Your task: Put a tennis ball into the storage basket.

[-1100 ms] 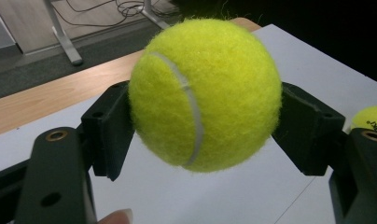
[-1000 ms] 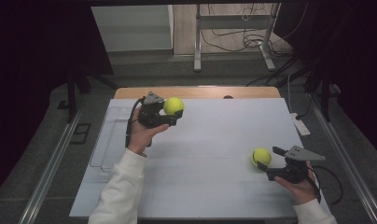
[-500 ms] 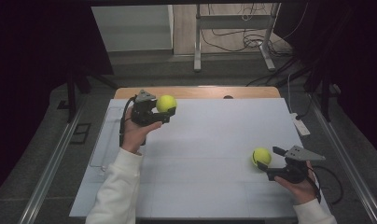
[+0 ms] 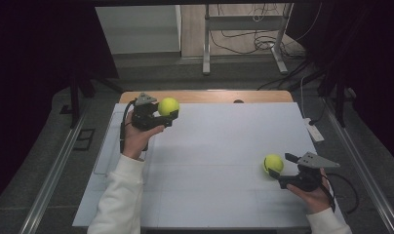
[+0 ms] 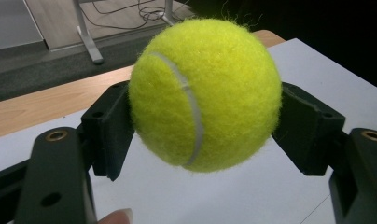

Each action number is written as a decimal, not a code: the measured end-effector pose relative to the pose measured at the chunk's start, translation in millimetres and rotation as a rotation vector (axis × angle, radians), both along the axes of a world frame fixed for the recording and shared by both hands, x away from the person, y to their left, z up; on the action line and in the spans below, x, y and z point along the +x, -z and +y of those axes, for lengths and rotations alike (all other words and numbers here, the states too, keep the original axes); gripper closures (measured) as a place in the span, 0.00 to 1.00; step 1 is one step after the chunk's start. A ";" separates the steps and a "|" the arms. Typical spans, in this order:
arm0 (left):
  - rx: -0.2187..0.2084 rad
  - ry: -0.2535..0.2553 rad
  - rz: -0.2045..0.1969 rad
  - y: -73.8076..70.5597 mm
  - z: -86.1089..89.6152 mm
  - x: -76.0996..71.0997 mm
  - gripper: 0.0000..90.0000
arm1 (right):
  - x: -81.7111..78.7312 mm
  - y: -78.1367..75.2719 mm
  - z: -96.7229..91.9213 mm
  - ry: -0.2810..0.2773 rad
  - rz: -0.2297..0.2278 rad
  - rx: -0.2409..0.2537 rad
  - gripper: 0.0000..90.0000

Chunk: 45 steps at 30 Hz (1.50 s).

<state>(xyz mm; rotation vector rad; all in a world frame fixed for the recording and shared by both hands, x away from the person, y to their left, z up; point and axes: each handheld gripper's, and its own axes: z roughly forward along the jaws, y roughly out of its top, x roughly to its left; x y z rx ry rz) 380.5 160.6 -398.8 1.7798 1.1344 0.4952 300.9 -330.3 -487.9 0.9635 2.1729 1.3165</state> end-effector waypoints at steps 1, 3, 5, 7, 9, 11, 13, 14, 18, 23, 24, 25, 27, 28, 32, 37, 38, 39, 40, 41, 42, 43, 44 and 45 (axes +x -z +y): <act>-0.004 -0.003 0.001 0.1 1.6 0.3 0.30 | 0.0 0.0 0.0 0.000 0.000 0.000 0.13; -0.004 -0.008 0.004 0.4 3.8 0.8 0.30 | 0.0 0.0 0.0 0.000 0.001 0.000 0.13; -0.006 -0.012 0.005 0.6 5.0 1.0 0.30 | 0.1 0.1 0.0 0.000 0.000 -0.001 0.13; -0.008 -0.016 0.007 0.8 6.9 1.3 0.30 | 0.0 -0.1 -0.1 0.000 -0.001 0.000 0.13; -0.010 -0.021 0.007 0.9 8.8 1.6 0.30 | -0.3 -0.3 -0.2 0.001 -0.002 0.001 0.13; -0.011 -0.026 0.007 1.0 10.8 1.7 0.30 | -0.4 -0.3 -0.1 0.000 -0.003 0.000 0.13; -0.011 -0.033 0.006 1.0 12.9 1.8 0.30 | -0.3 -0.2 0.1 -0.002 -0.002 -0.001 0.13; -0.010 -0.035 0.005 1.0 13.7 1.8 0.30 | -0.1 -0.1 0.2 -0.002 -0.002 -0.002 0.13; -0.015 -0.045 0.007 1.1 18.5 2.4 0.30 | 0.2 -0.1 -0.1 -0.001 -0.002 -0.001 0.13; -0.019 -0.054 0.007 1.0 22.0 2.4 0.30 | 0.0 0.0 0.1 -0.002 -0.003 -0.002 0.13; -0.020 -0.056 0.007 0.8 22.9 2.3 0.30 | 0.0 0.0 0.1 -0.002 -0.002 -0.002 0.13; -0.021 -0.059 0.006 0.6 24.3 2.2 0.30 | 0.0 0.0 0.1 -0.002 -0.002 -0.002 0.13; -0.021 -0.064 0.006 0.5 26.5 2.3 0.30 | 0.0 0.0 0.2 -0.002 -0.002 -0.003 0.13; -0.021 -0.064 0.006 0.5 26.5 2.3 0.30 | 0.0 0.0 0.2 -0.002 -0.002 -0.003 0.13; -0.026 -0.077 0.009 1.1 32.0 3.1 0.30 | 0.0 -0.2 -0.1 -0.001 -0.003 -0.001 0.13; -0.029 -0.093 0.013 2.2 36.9 4.0 0.30 | -0.1 -0.3 -0.3 0.000 -0.002 0.001 0.13; -0.029 -0.093 0.013 2.2 36.9 4.0 0.30 | -0.1 -0.3 -0.3 0.000 -0.002 0.001 0.13; -0.029 -0.099 0.013 2.2 38.5 3.9 0.30 | -0.2 -0.4 -0.3 0.000 -0.002 0.001 0.13; -0.031 -0.102 0.012 2.2 39.5 3.8 0.30 | -0.2 -0.4 -0.3 0.000 -0.003 0.001 0.13; -0.031 -0.102 0.012 2.2 39.5 3.8 0.30 | -0.2 -0.4 -0.3 0.000 -0.003 0.001 0.13; -0.031 -0.103 0.013 2.2 40.4 3.9 0.30 | -0.3 -0.4 -0.2 0.000 -0.003 0.002 0.13; -0.033 -0.108 0.014 2.5 42.0 4.1 0.30 | -0.3 -0.4 -0.2 0.000 -0.003 0.001 0.13; -0.033 -0.108 0.014 2.5 42.0 4.1 0.30 | -0.3 -0.4 -0.2 0.000 -0.003 0.001 0.13; -0.032 -0.111 0.014 2.8 42.8 4.3 0.30 | -0.1 -0.3 -0.2 0.000 -0.002 0.000 0.13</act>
